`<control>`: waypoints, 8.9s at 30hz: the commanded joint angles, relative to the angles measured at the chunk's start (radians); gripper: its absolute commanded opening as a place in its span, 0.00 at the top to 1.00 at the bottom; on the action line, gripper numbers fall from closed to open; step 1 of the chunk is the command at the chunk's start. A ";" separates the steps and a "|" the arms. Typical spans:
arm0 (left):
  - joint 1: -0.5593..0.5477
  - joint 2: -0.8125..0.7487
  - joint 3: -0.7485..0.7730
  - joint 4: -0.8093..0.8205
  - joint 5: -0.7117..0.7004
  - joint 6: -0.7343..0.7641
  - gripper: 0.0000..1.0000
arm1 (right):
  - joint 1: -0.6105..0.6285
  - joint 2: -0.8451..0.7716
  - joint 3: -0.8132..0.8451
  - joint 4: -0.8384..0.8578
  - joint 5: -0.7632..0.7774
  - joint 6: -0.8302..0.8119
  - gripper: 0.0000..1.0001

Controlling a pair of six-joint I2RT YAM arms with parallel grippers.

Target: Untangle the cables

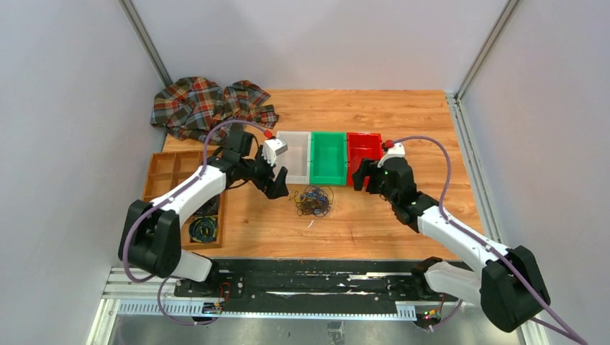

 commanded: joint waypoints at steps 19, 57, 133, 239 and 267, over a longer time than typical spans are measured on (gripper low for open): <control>-0.128 0.191 -0.112 0.339 -0.026 -0.373 0.45 | 0.364 0.000 0.034 0.000 0.239 -0.076 0.42; -0.127 -0.137 0.125 -0.303 0.251 -0.068 0.99 | 0.552 0.100 0.152 0.174 0.021 -0.106 0.21; -0.128 -0.160 1.053 -0.587 0.097 -0.268 0.99 | 0.529 0.210 -0.183 0.393 0.109 0.183 0.57; -0.182 -0.310 0.558 -0.653 -0.323 0.044 0.99 | 0.577 0.072 -0.022 -0.187 0.407 0.005 0.99; -0.183 -0.302 0.522 -0.667 -0.076 0.040 0.99 | 0.657 0.058 0.320 0.202 -0.120 -0.248 0.36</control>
